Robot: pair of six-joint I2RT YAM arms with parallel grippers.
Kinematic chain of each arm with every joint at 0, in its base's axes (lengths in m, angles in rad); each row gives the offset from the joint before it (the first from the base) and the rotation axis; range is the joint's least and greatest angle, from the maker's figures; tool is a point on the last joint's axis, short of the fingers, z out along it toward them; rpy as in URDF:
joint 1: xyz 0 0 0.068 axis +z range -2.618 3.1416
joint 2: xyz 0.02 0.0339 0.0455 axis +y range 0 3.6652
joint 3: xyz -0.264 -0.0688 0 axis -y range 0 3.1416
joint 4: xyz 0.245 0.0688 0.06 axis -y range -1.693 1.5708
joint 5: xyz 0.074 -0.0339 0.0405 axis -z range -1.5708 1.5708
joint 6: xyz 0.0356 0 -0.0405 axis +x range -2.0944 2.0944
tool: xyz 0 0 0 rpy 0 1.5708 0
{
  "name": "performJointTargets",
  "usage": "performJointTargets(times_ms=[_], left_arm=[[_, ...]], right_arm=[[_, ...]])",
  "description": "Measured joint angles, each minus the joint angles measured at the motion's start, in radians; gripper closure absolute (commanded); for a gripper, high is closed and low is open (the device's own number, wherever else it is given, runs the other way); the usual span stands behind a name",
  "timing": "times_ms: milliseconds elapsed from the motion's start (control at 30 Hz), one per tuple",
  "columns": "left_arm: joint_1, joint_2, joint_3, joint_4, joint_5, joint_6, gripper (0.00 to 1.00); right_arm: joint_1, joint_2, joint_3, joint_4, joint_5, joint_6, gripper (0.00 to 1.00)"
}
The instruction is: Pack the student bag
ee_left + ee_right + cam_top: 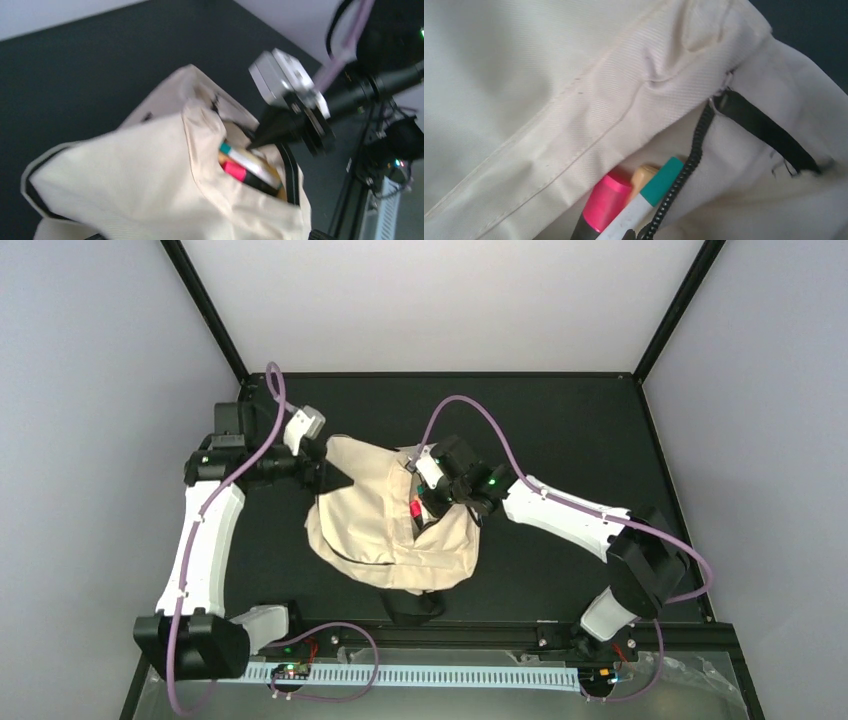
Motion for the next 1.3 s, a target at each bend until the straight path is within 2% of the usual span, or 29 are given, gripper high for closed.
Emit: performJointTargets(times_ms=[167,267,367,467,600,700,800,900,1033,1200,1233,1300], left_arm=[[-0.048,0.162,0.051,0.176,-0.001,-0.069,0.03],[-0.108,0.333,0.115,0.222,-0.019,-0.072,0.03],[-0.13,0.523,0.288,0.19,-0.014,-0.072,0.03],[-0.131,0.636,0.498,0.153,-0.013,-0.056,0.02],[-0.11,0.628,0.637,0.199,-0.011,-0.057,0.05],[-0.083,0.565,0.597,0.288,-0.015,-0.102,0.07],[-0.08,0.509,0.52,0.331,-0.036,-0.079,0.03],[-0.174,0.53,0.516,0.258,-0.102,0.042,0.01],[-0.298,0.707,0.66,0.083,-0.122,0.169,0.01],[-0.299,0.958,0.806,-0.033,-0.196,0.292,0.01],[-0.294,0.987,0.809,-0.047,-0.217,0.309,0.06],[-0.285,1.028,0.8,-0.078,-0.246,0.341,0.31]], right_arm=[[0.0,0.017,-0.021,0.072,-0.076,-0.029,0.99],[0.0,0.042,-0.021,0.097,-0.105,-0.035,0.99],[0.0,0.05,-0.021,0.113,-0.122,-0.046,0.99],[0.0,0.05,-0.021,0.118,-0.127,-0.06,0.99],[0.0,0.05,-0.022,0.119,-0.129,-0.082,0.99],[0.0,0.05,-0.022,0.119,-0.129,-0.093,0.99],[0.0,0.048,-0.022,0.119,-0.131,-0.109,0.99],[0.0,0.041,-0.022,0.117,-0.141,-0.124,0.99],[0.0,0.021,-0.027,0.119,-0.156,-0.138,0.99],[-0.003,-0.007,-0.052,0.132,-0.174,-0.137,0.99],[-0.003,-0.01,-0.053,0.134,-0.174,-0.137,0.99],[-0.004,-0.017,-0.057,0.141,-0.17,-0.137,0.99]])
